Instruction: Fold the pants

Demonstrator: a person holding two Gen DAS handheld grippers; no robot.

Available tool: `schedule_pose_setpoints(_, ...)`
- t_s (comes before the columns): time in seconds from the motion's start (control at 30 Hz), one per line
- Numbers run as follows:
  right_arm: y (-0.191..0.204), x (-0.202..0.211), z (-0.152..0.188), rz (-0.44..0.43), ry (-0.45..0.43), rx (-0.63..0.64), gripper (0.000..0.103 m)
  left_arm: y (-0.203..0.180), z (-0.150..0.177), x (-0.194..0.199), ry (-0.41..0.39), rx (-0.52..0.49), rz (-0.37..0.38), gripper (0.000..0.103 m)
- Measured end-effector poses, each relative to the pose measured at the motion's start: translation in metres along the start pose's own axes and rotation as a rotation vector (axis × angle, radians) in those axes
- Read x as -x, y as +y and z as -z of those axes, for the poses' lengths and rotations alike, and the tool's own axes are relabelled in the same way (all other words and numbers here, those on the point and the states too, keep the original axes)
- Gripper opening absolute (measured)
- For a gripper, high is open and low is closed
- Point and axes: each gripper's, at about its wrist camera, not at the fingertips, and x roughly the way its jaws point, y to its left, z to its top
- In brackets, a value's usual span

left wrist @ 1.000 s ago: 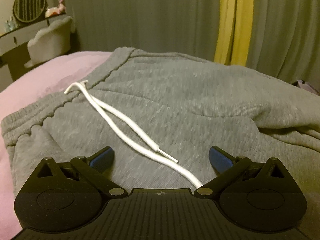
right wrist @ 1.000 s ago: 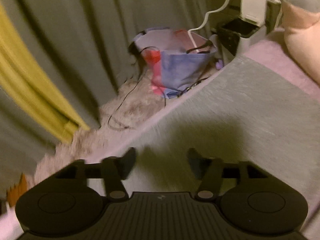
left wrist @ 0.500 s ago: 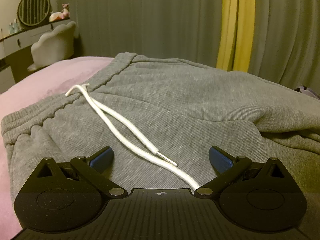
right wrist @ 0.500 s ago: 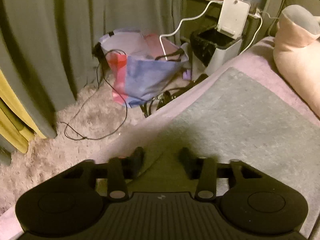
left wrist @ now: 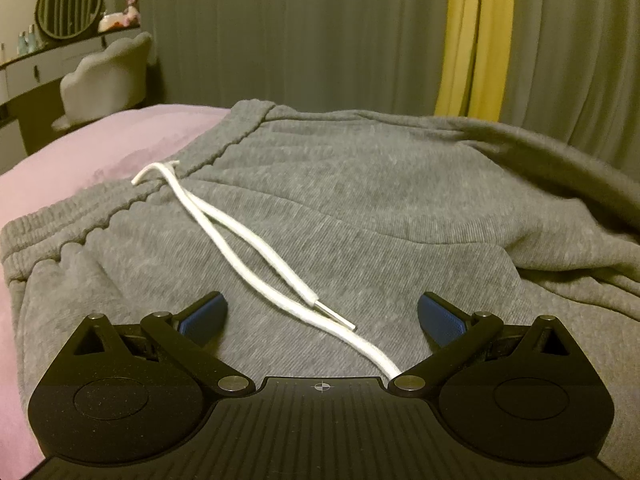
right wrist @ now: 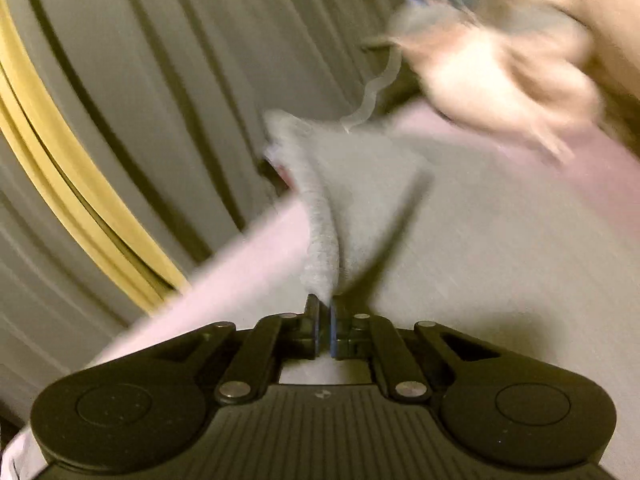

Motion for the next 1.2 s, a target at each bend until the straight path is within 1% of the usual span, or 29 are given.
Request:
schedule_pose_setpoints(0.07,-0.036,0.01,0.033,0.107,0.05,-0.041,0.0,0.0,0.0,0.002,0.007,-0.001,0.001,0.103)
schedule_pose_setpoints(0.1,-0.053,0.008,0.041,0.156,0.101,-0.093,0.0,-0.001,0.0,0.002,0.011,-0.002,0.001,0.103)
schedule_pose_setpoints(0.13,-0.072,0.007,0.043,0.137,0.144,-0.21,0.001,-0.001,0.0,0.003,0.015,-0.002,0.002,0.103)
schedule_pose_setpoints(0.17,-0.083,0.009,0.038,0.085,0.142,-0.307,0.004,-0.001,0.0,0.004,0.017,-0.004,0.003,0.103)
schedule_pose_setpoints(0.2,-0.086,0.012,0.031,0.049,0.122,-0.334,0.005,-0.001,0.0,0.005,0.019,-0.009,0.004,0.103)
schedule_pose_setpoints(0.23,-0.079,0.015,0.024,0.027,0.069,-0.284,0.005,-0.001,0.0,0.006,0.022,-0.01,0.005,0.103)
schedule_pose_setpoints(0.27,-0.071,0.018,0.02,0.021,0.019,-0.226,0.008,-0.001,0.0,0.006,0.025,-0.008,0.004,0.103)
schedule_pose_setpoints(0.3,-0.063,0.018,0.016,0.022,-0.01,-0.191,0.02,-0.001,-0.001,0.007,0.029,-0.006,0.004,0.103)
schedule_pose_setpoints(0.33,-0.06,0.015,0.013,0.019,-0.018,-0.183,0.038,-0.001,-0.002,0.009,0.036,-0.003,0.003,0.103)
schedule_pose_setpoints(0.4,-0.064,0.005,0.007,0.009,-0.02,-0.257,0.053,-0.001,-0.004,0.012,0.046,-0.006,-0.001,0.103)
schedule_pose_setpoints(0.43,-0.073,-0.001,0.005,-0.017,-0.017,-0.306,0.053,-0.001,-0.005,0.016,0.041,-0.013,-0.003,0.103)
schedule_pose_setpoints(0.47,-0.076,-0.011,0.006,-0.028,0.006,-0.334,0.053,-0.001,-0.008,0.022,0.019,-0.026,-0.011,0.103)
schedule_pose_setpoints(0.5,-0.08,-0.02,0.006,-0.028,0.037,-0.377,0.042,-0.002,-0.012,0.03,-0.019,-0.041,-0.028,0.103)
schedule_pose_setpoints(0.53,-0.082,-0.025,0.009,-0.05,0.045,-0.416,0.02,-0.002,-0.018,0.04,-0.066,-0.05,-0.047,0.103)
schedule_pose_setpoints(0.57,-0.084,-0.028,0.008,-0.078,0.044,-0.437,0.012,0.0,-0.024,0.049,-0.107,-0.04,-0.049,0.103)
schedule_pose_setpoints(0.6,-0.086,-0.031,0.006,-0.105,0.037,-0.444,0.009,0.002,-0.031,0.054,-0.13,-0.019,-0.027,0.103)
schedule_pose_setpoints(0.63,-0.089,-0.033,0.004,-0.125,0.03,-0.453,0.009,0.005,-0.042,0.055,-0.133,0.012,0.019,0.103)
schedule_pose_setpoints(0.7,-0.096,-0.039,0.006,-0.176,0.023,-0.506,0.01,0.007,-0.065,0.046,-0.096,0.07,0.079,0.103)
schedule_pose_setpoints(0.73,-0.1,-0.042,0.007,-0.205,0.021,-0.536,0.014,0.007,-0.08,0.035,-0.066,0.111,0.103,0.103)
schedule_pose_setpoints(0.8,-0.103,-0.047,0.01,-0.239,0.036,-0.564,0.017,0.005,-0.107,0.012,-0.02,0.196,0.147,0.103)
schedule_pose_setpoints(0.87,-0.105,-0.055,0.013,-0.26,0.057,-0.574,0.017,-0.001,-0.133,-0.016,-0.004,0.274,0.198,0.103)
schedule_pose_setpoints(0.9,-0.106,-0.057,0.015,-0.267,0.056,-0.577,0.014,-0.006,-0.144,-0.03,0.015,0.298,0.205,0.103)
schedule_pose_setpoints(0.93,-0.106,-0.058,0.015,-0.262,0.059,-0.569,0.007,-0.013,-0.157,-0.049,0.047,0.314,0.22,0.103)
schedule_pose_setpoints(1.0,-0.106,-0.062,0.013,-0.26,0.064,-0.544,0.007,-0.026,-0.174,-0.08,0.108,0.325,0.244,0.103)
schedule_pose_setpoints(1.07,-0.106,-0.066,0.015,-0.265,0.065,-0.532,0.006,-0.042,-0.186,-0.111,0.162,0.299,0.26,0.103)
schedule_pose_setpoints(1.1,-0.106,-0.069,0.015,-0.265,0.06,-0.519,0.005,-0.048,-0.19,-0.125,0.187,0.286,0.256,0.103)
schedule_pose_setpoints(1.13,-0.107,-0.065,0.022,-0.265,0.055,-0.508,0.004,-0.051,-0.191,-0.138,0.207,0.291,0.238,0.103)
schedule_pose_setpoints(1.17,-0.104,-0.06,0.026,-0.268,0.048,-0.494,0.004,-0.052,-0.191,-0.15,0.223,0.307,0.228,0.103)
schedule_pose_setpoints(1.2,-0.104,-0.061,0.025,-0.268,0.045,-0.481,0.004,-0.052,-0.19,-0.161,0.243,0.331,0.224,0.1)
